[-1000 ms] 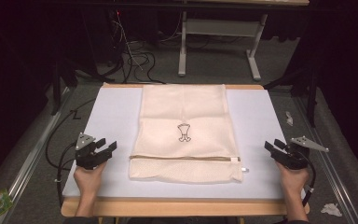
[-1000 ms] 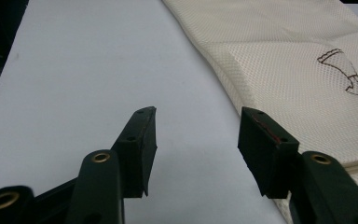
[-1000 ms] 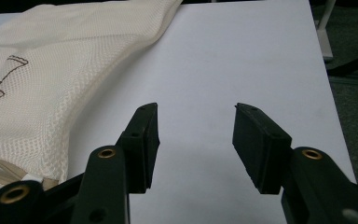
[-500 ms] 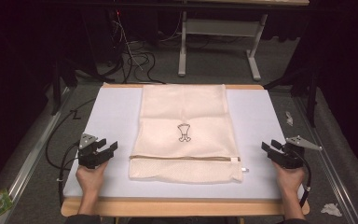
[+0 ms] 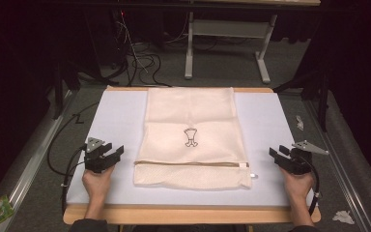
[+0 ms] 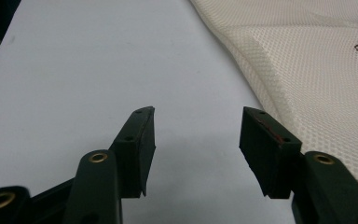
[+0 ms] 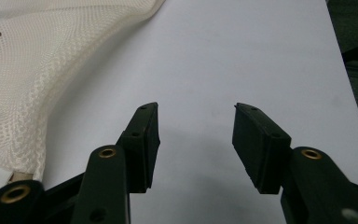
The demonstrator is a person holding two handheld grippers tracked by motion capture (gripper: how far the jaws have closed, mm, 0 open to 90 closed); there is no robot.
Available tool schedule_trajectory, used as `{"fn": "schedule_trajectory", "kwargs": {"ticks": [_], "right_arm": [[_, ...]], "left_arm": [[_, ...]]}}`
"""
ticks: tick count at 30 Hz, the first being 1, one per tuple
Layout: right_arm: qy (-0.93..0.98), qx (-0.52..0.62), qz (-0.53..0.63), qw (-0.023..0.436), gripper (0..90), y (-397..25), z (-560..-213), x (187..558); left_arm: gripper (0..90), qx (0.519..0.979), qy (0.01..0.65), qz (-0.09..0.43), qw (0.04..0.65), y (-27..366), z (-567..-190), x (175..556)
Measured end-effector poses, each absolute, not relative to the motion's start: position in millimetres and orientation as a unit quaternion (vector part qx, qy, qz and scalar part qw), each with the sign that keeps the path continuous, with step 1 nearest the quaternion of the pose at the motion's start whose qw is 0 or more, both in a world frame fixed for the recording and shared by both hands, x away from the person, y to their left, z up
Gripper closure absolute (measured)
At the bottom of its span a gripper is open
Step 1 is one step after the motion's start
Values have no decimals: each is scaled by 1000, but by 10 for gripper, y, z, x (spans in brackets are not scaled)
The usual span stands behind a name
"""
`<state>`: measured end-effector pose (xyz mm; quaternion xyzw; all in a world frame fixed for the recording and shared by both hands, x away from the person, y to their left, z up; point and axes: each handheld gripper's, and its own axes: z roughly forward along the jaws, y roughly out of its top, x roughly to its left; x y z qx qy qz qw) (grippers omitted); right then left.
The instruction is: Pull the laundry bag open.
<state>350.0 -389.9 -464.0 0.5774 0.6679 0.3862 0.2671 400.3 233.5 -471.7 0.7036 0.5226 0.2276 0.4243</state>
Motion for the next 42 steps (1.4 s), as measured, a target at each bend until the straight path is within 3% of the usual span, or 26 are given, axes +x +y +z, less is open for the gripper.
{"fn": "schedule_trajectory", "kwargs": {"ticks": [34, 42], "right_arm": [[686, 580, 348, 270, 496, -3792, -4746, 3583], [678, 586, 349, 274, 438, -3802, -4760, 3574]], "left_arm": [[442, 711, 529, 243, 395, 2251, -4835, 4087], [406, 718, 525, 243, 386, 2233, -4848, 4091]]}}
